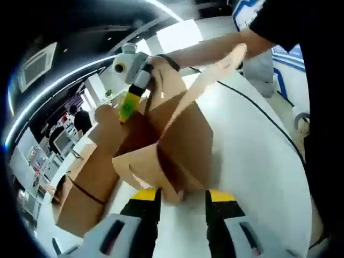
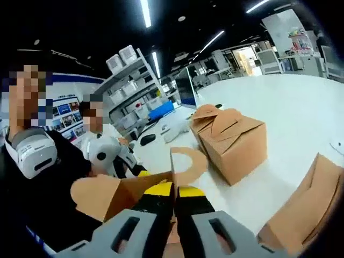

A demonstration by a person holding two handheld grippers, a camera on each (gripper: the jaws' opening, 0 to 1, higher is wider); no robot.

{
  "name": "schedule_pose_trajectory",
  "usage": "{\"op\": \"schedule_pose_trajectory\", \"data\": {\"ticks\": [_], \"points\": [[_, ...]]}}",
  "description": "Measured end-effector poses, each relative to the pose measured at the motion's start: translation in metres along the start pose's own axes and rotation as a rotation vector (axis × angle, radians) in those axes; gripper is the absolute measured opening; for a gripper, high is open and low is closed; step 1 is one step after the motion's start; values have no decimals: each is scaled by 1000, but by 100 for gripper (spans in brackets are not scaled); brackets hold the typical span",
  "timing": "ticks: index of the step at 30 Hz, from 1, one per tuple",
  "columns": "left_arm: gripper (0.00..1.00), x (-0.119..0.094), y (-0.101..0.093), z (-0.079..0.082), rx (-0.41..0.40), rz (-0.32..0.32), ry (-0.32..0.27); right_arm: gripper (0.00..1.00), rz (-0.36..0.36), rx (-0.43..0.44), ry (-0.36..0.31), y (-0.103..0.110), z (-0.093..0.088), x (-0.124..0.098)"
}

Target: Pick up one paper box from the group, open the paper box, and remove the item inside

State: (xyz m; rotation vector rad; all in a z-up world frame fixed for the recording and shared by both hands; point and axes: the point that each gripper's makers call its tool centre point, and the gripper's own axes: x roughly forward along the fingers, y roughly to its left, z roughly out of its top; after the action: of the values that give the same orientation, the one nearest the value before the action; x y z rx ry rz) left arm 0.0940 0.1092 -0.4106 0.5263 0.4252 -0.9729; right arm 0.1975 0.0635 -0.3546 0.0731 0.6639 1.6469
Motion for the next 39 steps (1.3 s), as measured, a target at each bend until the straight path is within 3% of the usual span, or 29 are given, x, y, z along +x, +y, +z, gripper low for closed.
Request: {"op": "schedule_pose_trajectory", "data": {"ticks": [4,6,9,12,15,19,24,26,32,39], "points": [[37,-30,13,13,-143,53,-174,3,-20,-42,-19,7,1,-2],[36,-47,18,30,-232,85,-281,3,-41,-58,-29,7,1,-2],[36,-64,24,67,-241,151,-421,3,-73,-83,-48,5,3,-1],[36,-68,15,103,-175,157,-489,3,-86,-92,-54,4,4,-1],[36,-52,9,118,-176,139,-473,3,-98,-94,-60,4,5,-3],[36,-10,9,86,-222,158,-313,3,-97,-97,-63,6,3,-5],[34,5,5,73,-314,136,-314,3,-68,-67,-81,9,0,-9],[33,12,-1,59,-341,114,-252,3,-65,-49,-87,7,-2,-9],[31,14,2,65,-345,103,-294,3,-33,77,-145,4,-2,-9],[28,12,4,64,-362,104,-315,2,37,388,-203,-5,-4,-8]]}}
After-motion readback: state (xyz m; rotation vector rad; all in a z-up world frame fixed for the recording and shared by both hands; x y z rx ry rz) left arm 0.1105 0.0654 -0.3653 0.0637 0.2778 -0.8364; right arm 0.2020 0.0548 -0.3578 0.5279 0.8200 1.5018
